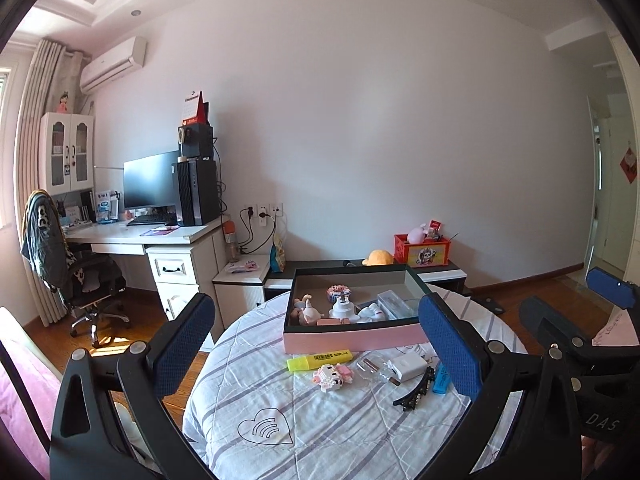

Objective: Organize rigid objects

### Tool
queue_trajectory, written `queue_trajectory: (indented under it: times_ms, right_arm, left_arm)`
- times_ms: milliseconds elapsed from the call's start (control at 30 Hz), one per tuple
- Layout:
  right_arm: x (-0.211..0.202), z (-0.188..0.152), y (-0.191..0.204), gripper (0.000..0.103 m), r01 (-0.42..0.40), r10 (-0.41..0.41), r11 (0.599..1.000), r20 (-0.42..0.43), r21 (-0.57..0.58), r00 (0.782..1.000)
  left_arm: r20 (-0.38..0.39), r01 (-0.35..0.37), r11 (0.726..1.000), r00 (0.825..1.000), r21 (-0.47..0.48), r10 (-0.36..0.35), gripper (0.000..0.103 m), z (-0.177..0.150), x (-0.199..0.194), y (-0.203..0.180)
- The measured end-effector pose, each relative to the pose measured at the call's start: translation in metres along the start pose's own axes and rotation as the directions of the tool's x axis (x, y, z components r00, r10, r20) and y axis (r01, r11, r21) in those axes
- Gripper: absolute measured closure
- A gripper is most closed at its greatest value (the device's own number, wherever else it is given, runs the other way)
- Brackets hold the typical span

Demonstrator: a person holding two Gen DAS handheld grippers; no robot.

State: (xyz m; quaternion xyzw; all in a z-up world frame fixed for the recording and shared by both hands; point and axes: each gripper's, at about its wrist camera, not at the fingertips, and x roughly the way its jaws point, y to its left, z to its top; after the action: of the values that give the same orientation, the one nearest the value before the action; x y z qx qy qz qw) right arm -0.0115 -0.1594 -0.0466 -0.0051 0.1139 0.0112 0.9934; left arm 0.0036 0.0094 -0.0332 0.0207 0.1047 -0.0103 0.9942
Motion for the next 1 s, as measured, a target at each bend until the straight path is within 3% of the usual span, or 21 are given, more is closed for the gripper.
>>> queue_trajectory:
  times_ms: [267,700,1000]
  right_arm:
    - [-0.017,-0.001,-0.002,0.0,0.004,-0.004,1.0,0.018,0.004,1.0]
    - [-0.012,-0.006,-0.001,0.0,0.0,0.0,1.0,-0.008,0.008,1.0]
    - [0.011,-0.019,-0.001,0.0,-0.006,0.006,1.0,-0.069,0.008,0.998]
  left_arm:
    - [0.032,-0.006,1.0,0.999,0.01,0.006,0.0,0.002,-0.017,-0.003]
    - [0.018,-0.012,1.0,1.0,0.011,0.011,0.0,-0.005,-0.017,-0.005]
    - [-0.052,-0.003,1.0,0.999,0.014,0.004,0.0,-0.02,0.008,-0.003]
